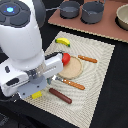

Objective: Interact with the objects in diverse but meaningful ways.

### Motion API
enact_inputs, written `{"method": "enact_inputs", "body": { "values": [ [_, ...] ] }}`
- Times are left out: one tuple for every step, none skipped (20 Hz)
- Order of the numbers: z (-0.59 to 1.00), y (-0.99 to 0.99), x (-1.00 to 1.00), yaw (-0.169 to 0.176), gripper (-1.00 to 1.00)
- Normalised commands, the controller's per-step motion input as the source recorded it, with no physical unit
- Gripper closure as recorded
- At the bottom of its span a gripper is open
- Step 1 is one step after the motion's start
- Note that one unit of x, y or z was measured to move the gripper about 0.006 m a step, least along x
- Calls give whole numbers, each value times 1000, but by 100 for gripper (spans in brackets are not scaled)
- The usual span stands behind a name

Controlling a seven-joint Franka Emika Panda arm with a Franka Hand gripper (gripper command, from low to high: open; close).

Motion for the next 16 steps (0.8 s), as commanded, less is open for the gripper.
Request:
{"method": "enact_inputs", "body": {
  "values": [
    [86,-186,554,89,-100],
    [103,-166,511,102,-100],
    [120,-171,523,99,-100],
    [171,-183,563,84,-100],
    [229,-229,637,56,-100],
    [314,-243,683,35,-100],
    [383,-246,694,27,-100],
    [386,-246,706,26,-100],
    [389,-237,700,20,-100],
    [377,-234,694,18,-100],
    [374,-223,737,0,-100],
    [371,-220,794,0,-100],
    [334,-203,863,0,-100],
    [311,-177,877,0,-100],
    [231,-157,891,-7,-100],
    [209,-111,909,0,-100]
  ]
}}
